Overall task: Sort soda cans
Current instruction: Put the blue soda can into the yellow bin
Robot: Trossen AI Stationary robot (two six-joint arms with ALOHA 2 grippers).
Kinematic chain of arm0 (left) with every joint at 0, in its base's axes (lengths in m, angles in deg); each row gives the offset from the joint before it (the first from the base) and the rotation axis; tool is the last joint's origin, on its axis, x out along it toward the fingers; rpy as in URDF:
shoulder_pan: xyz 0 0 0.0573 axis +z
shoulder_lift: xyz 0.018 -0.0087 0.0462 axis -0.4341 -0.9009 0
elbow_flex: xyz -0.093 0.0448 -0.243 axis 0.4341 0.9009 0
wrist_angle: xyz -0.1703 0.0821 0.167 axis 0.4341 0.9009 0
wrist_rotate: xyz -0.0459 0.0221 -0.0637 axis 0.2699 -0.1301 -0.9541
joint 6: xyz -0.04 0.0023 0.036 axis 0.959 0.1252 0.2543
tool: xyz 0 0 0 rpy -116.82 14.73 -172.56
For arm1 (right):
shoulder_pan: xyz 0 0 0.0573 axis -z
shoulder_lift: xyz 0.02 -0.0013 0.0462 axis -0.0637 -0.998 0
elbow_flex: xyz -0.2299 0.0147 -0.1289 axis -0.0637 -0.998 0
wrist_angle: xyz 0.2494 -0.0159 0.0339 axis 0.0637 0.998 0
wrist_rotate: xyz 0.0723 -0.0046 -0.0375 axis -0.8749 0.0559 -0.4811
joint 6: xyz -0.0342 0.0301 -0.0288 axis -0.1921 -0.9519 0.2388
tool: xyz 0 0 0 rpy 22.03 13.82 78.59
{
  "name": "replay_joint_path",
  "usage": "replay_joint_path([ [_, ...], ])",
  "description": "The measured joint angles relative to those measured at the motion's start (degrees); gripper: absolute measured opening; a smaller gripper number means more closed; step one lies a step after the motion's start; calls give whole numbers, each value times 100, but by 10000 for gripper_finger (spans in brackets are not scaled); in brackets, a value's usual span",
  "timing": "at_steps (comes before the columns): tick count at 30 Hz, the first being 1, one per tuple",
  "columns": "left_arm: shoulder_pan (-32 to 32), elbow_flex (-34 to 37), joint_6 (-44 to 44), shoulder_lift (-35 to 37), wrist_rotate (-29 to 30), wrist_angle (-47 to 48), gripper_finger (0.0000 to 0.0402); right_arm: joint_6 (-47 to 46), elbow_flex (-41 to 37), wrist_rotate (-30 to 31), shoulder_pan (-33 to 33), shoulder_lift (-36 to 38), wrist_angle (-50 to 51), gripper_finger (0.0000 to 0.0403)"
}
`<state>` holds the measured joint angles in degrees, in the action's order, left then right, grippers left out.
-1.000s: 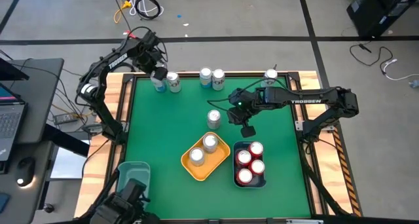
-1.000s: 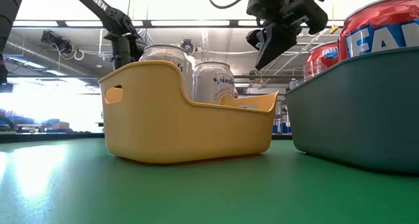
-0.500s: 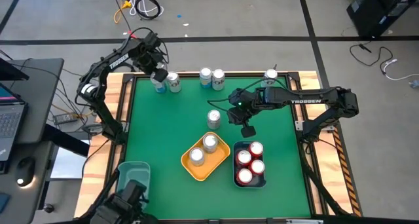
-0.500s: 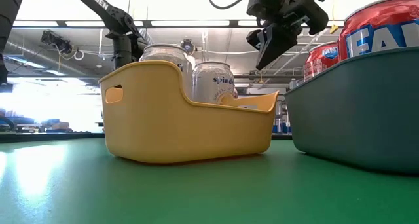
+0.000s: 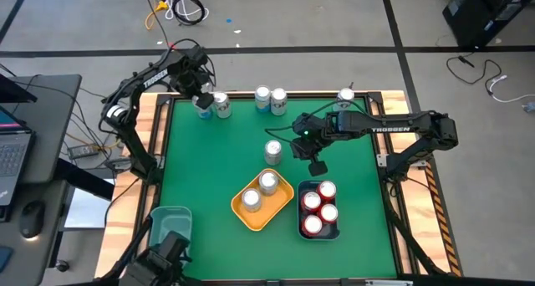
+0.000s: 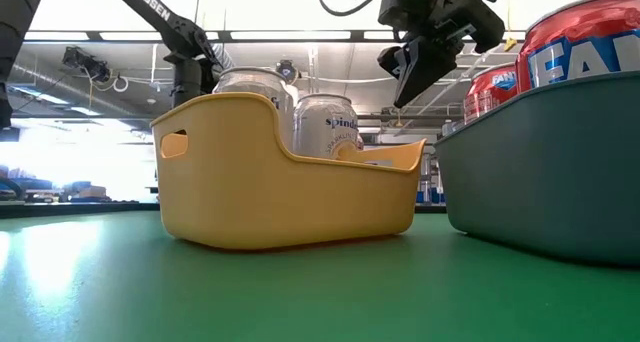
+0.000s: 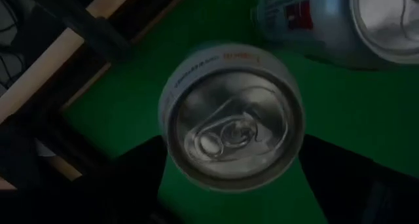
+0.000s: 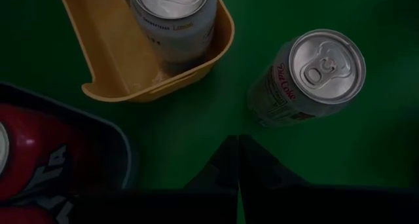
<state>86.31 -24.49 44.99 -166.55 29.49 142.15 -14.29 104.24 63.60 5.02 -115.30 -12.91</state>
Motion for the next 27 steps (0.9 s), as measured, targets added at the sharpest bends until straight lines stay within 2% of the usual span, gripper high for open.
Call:
replay_joint_path([
  [16, -2, -26, -5, -320, 4, -715, 354, 0, 0, -2, -1, 0, 66, 0],
  [19, 0, 2, -101, -314, -14, -717, 343, 0, 0, -2, 0, 0, 66, 0],
  [25, 0, 75, -215, -281, -20, -634, 295, -2, 0, -2, -1, 0, 68, 0],
  [27, 0, 30, -219, -279, -8, -448, 295, -2, 0, -2, 1, 0, 68, 0],
])
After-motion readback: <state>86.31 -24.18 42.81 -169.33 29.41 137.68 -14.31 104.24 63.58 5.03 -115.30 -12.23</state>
